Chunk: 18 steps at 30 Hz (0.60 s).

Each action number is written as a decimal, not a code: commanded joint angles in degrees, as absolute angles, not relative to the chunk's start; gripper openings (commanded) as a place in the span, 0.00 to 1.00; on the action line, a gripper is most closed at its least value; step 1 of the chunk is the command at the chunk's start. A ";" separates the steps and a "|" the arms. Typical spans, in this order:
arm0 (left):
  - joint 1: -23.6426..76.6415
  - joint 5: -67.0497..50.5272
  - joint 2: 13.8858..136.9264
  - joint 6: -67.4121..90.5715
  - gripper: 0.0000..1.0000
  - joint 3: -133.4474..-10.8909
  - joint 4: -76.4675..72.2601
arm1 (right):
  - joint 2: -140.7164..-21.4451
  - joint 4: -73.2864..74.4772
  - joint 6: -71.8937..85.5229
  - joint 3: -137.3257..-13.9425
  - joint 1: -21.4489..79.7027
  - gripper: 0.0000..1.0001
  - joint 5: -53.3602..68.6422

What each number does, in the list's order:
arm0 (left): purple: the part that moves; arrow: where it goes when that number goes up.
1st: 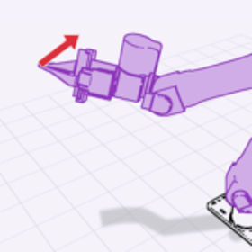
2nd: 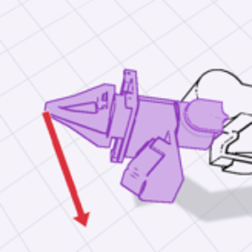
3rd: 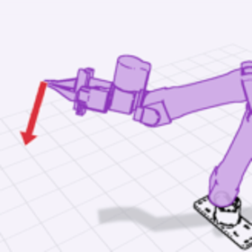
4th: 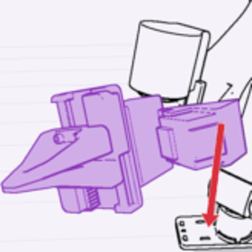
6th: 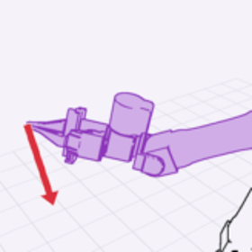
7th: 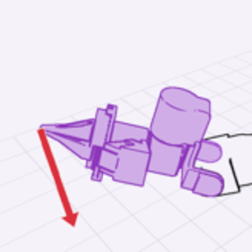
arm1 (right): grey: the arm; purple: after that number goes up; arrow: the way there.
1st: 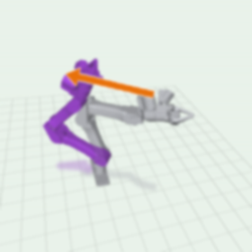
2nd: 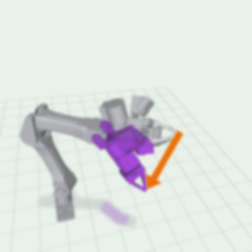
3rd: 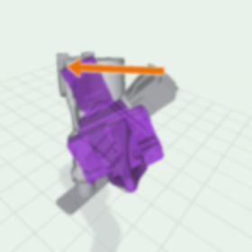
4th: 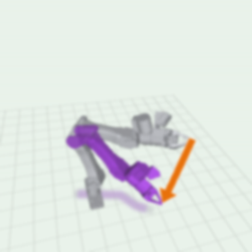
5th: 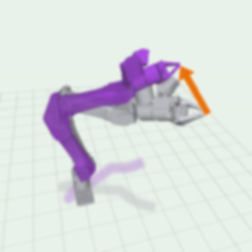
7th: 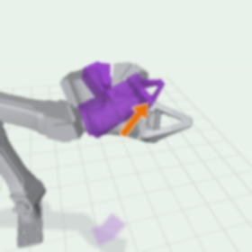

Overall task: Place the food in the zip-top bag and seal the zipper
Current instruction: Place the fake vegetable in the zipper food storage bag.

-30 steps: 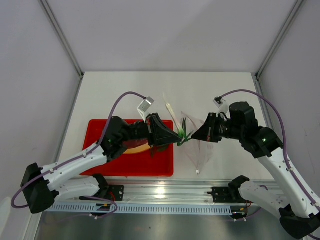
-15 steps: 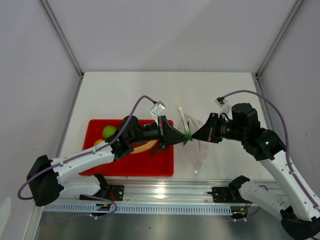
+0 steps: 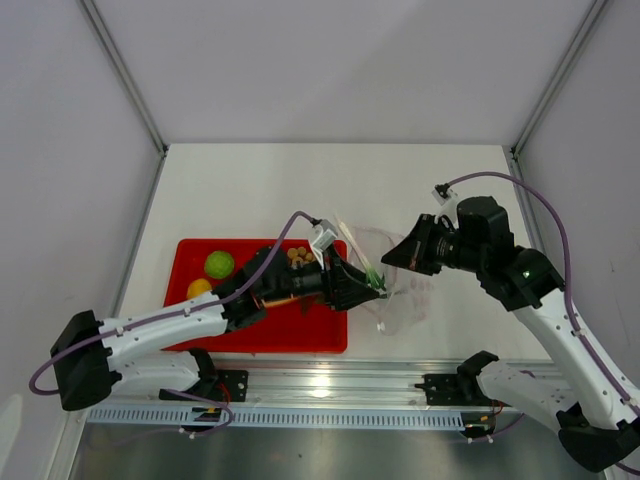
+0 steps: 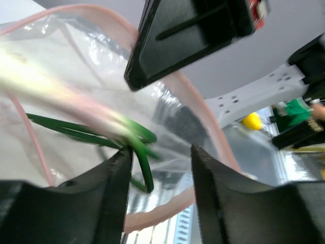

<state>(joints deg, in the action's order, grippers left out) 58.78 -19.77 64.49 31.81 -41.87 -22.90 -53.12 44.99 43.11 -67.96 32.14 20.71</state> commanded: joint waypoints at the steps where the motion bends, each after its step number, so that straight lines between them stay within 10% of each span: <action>1: 59.68 -15.91 61.36 27.60 0.57 -40.08 -23.64 | -53.79 42.10 43.94 -71.19 32.08 0.00 19.68; 6: 60.03 -11.52 57.49 24.79 0.99 -40.87 -19.87 | -54.14 41.48 43.86 -71.72 32.08 0.00 21.27; 18: 60.12 4.74 45.89 26.36 0.97 -44.65 -4.85 | -52.30 42.98 40.35 -70.66 32.26 0.00 23.20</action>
<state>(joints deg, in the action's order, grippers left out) 59.83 -1.87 48.69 25.65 -41.71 -9.06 -53.65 44.25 42.46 -69.14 32.14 21.87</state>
